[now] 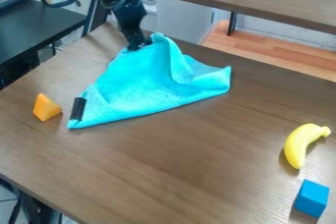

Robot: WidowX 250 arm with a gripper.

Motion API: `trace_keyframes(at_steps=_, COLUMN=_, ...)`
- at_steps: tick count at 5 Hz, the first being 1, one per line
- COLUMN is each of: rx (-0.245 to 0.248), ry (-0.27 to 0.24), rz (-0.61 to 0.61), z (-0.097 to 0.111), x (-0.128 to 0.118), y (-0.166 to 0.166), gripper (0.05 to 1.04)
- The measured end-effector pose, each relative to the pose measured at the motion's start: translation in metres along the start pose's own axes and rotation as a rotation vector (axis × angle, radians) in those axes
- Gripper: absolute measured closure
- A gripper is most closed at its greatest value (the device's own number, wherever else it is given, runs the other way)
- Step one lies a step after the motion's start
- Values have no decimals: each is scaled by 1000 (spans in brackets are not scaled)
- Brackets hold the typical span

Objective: Unfold the cloth from top left to bottom right

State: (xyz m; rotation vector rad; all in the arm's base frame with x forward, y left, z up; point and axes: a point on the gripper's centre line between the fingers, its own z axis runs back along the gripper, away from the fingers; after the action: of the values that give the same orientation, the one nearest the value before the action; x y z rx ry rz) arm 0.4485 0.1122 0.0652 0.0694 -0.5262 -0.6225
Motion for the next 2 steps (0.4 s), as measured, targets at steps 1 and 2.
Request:
trace_keyframes(at_steps=1, rx=76, ry=102, rz=-148, z=-21, x=7, y=-52, gripper=1031)
trace_keyframes(at_steps=2, rx=105, ry=174, rz=-233, z=-35, x=5, y=-88, gripper=1031)
